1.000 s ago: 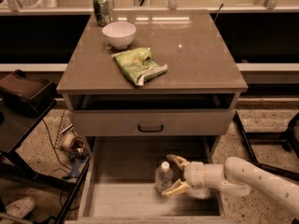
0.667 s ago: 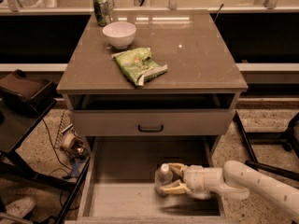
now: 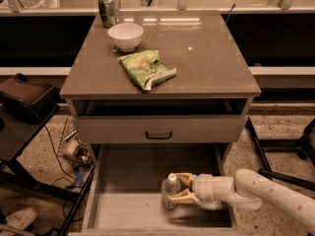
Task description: Pick blue plastic bottle from middle drawer and place on counter
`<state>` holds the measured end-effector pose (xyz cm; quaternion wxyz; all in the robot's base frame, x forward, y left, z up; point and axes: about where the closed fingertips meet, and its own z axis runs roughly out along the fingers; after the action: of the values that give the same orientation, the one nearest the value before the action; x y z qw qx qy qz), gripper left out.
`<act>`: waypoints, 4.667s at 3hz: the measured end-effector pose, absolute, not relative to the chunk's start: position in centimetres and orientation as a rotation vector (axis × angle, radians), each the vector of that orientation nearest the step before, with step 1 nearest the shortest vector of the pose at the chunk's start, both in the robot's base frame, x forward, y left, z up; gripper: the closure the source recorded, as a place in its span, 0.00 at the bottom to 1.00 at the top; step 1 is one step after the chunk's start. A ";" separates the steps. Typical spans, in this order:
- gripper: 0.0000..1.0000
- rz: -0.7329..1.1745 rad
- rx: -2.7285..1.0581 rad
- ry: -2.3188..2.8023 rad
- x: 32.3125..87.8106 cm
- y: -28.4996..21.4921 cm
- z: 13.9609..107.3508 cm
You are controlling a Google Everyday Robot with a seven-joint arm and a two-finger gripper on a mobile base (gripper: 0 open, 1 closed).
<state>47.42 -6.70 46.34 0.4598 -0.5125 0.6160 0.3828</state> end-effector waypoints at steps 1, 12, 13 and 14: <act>1.00 0.956 -1.256 1.518 47.2 -6.3 46.6; 1.00 0.619 -0.895 1.624 71.6 -17.5 99.3; 1.00 0.548 -0.832 1.689 75.3 -19.3 96.7; 1.00 0.501 -0.774 1.757 77.4 -21.1 93.5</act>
Offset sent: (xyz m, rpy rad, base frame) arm -0.0092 -0.0071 0.1618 0.0003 0.1144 0.0986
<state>77.43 -21.08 93.51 0.5471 -0.3264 0.7413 0.2113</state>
